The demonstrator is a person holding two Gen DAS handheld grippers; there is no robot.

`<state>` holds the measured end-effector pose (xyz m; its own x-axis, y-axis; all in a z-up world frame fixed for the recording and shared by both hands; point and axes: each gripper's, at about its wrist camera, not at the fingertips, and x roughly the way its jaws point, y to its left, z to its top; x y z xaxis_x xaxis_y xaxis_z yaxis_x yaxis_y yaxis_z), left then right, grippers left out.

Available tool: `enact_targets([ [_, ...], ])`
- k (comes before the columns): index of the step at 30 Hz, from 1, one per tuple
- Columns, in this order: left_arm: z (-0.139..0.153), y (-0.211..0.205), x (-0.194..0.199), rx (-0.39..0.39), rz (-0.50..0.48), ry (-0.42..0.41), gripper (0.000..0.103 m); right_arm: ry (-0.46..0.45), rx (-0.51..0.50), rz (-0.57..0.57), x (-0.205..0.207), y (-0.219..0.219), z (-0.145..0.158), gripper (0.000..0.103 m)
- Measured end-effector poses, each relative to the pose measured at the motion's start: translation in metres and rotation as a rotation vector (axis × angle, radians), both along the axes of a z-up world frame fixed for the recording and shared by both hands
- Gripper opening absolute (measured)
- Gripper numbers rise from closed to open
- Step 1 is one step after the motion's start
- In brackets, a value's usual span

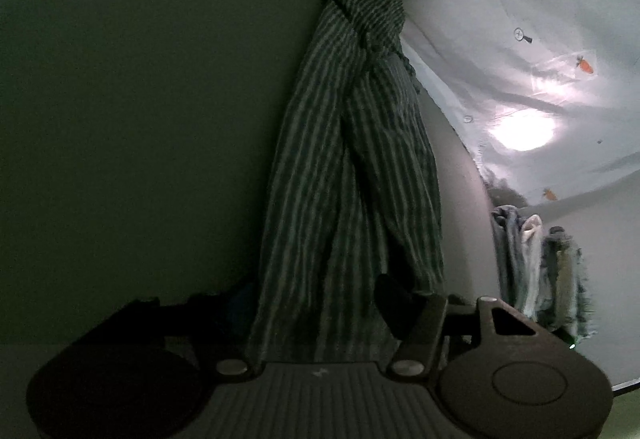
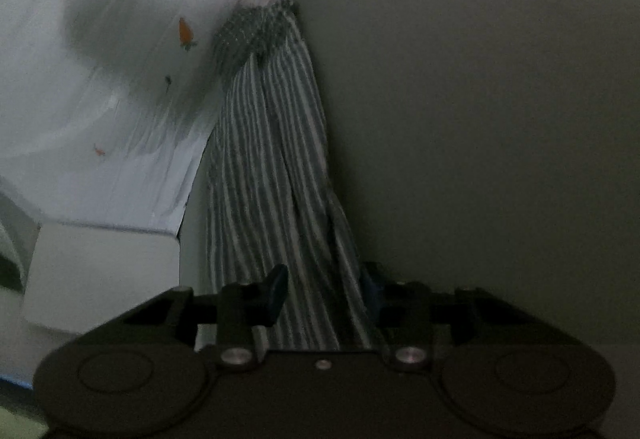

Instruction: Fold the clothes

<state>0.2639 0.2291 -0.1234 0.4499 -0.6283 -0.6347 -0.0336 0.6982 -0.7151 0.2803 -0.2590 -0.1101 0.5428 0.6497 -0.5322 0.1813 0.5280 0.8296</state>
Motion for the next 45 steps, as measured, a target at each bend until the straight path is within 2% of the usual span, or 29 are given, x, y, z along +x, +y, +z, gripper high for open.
enact_targets([
  [4,-0.005,0.002,-0.032,-0.051,-0.005,0.03,0.059,0.033,0.03,0.061,-0.032,-0.006,-0.003,0.027],
  [11,-0.016,0.006,-0.087,-0.119,-0.06,0.063,0.049,0.081,0.092,0.138,-0.081,-0.008,-0.007,0.026],
  [15,-0.017,0.004,-0.095,-0.124,-0.037,0.072,0.049,0.109,0.102,0.173,-0.095,-0.006,-0.008,0.026],
  [19,-0.012,0.002,-0.104,-0.073,-0.099,0.067,0.049,0.113,0.039,0.24,-0.101,0.0,0.002,0.026],
  [21,-0.016,0.005,-0.108,-0.093,-0.096,0.082,0.049,0.113,0.028,0.256,-0.102,0.003,0.004,0.026],
  [22,-0.018,0.007,-0.109,-0.101,-0.093,0.09,0.044,0.117,0.035,0.256,-0.101,0.004,0.003,0.026],
  [23,-0.019,0.008,-0.11,-0.092,-0.092,0.097,0.033,0.126,0.048,0.25,-0.1,0.004,0.002,0.025],
  [24,-0.019,0.008,-0.11,-0.074,-0.091,0.101,0.025,0.136,0.064,0.242,-0.098,0.004,0.0,0.02],
  [25,-0.02,0.008,-0.11,-0.063,-0.093,0.102,0.003,0.138,0.073,0.239,-0.099,0.003,0.0,0.007],
  [26,-0.02,0.008,-0.111,-0.069,-0.09,0.101,0.002,0.138,0.082,0.238,-0.102,0.002,0.0,0.006],
  [27,-0.018,0.009,-0.113,-0.113,-0.079,0.09,0.002,0.124,0.132,0.215,-0.105,-0.001,0.001,0.004],
  [29,-0.01,0.015,-0.116,-0.24,-0.055,0.045,0.003,0.047,0.291,0.142,-0.113,-0.013,0.007,0.004],
  [30,-0.007,0.018,-0.117,-0.273,-0.043,0.031,0.003,-0.007,0.375,0.098,-0.118,-0.019,0.012,0.004],
  [31,-0.004,0.02,-0.118,-0.283,-0.032,0.028,0.004,-0.035,0.416,0.069,-0.12,-0.023,0.016,0.004],
  [32,-0.004,0.02,-0.118,-0.27,-0.03,0.034,0.005,-0.03,0.404,0.069,-0.12,-0.025,0.016,0.004],
  [34,-0.011,0.017,-0.116,-0.176,-0.053,0.075,0.007,-0.01,0.36,0.081,-0.119,-0.028,0.016,0.006],
  [36,-0.022,0.014,-0.114,-0.117,-0.067,0.124,0.014,0.059,0.29,0.09,-0.121,-0.027,0.006,0.008],
  [38,-0.028,0.012,-0.112,-0.114,-0.079,0.14,0.021,0.119,0.256,0.08,-0.125,-0.026,-0.005,0.012],
  [40,-0.03,0.012,-0.11,-0.129,-0.09,0.14,0.025,0.162,0.232,0.071,-0.13,-0.026,-0.014,0.028],
  [41,-0.03,0.011,-0.11,-0.133,-0.098,0.137,0.027,0.173,0.225,0.068,-0.131,-0.028,-0.016,0.031],
  [43,-0.027,0.005,-0.106,-0.115,-0.123,0.126,0.031,0.168,0.223,0.075,-0.131,-0.026,-0.016,0.032],
  [44,-0.024,0.002,-0.104,-0.102,-0.138,0.118,0.027,0.164,0.219,0.083,-0.13,-0.026,-0.015,0.03],
  [45,-0.02,0.0,-0.102,-0.087,-0.154,0.106,0.023,0.152,0.205,0.097,-0.129,-0.024,-0.012,0.019],
])
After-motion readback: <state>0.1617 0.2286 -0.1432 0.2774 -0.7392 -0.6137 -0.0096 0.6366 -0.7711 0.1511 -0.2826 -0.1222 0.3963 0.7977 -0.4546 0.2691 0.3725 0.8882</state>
